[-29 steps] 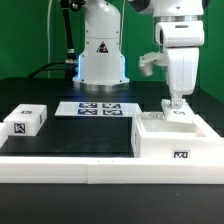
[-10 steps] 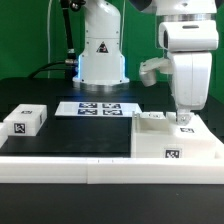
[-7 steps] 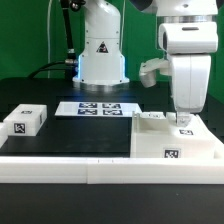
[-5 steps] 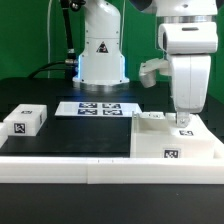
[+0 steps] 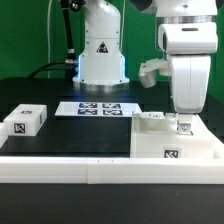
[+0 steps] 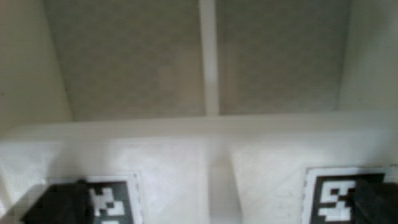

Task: Assemble cabinet

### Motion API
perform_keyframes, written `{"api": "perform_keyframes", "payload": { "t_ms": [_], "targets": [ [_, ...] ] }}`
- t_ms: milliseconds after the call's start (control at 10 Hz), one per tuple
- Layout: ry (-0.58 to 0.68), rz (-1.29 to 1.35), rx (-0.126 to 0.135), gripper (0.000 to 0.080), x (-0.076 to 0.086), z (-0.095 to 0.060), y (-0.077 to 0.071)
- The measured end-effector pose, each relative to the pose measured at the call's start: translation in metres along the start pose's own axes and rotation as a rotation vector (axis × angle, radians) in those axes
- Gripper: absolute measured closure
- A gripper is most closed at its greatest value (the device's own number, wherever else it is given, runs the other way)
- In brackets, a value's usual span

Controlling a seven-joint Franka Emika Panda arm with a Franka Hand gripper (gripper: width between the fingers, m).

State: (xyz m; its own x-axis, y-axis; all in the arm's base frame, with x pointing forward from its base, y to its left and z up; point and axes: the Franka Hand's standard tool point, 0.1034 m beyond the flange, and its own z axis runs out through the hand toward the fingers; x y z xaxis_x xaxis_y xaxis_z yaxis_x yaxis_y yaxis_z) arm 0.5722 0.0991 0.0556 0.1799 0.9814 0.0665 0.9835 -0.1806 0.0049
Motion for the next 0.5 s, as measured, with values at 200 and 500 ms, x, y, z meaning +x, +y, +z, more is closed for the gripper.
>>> {"api": "perform_keyframes", "payload": {
  "t_ms": [200, 500],
  "targets": [
    [-0.001, 0.002, -0.001, 0.0014, 0.0, -0.002, -0.001],
    [-0.026, 0.018, -0.005, 0.0002, -0.007, -0.027, -0.043]
  ]
}}
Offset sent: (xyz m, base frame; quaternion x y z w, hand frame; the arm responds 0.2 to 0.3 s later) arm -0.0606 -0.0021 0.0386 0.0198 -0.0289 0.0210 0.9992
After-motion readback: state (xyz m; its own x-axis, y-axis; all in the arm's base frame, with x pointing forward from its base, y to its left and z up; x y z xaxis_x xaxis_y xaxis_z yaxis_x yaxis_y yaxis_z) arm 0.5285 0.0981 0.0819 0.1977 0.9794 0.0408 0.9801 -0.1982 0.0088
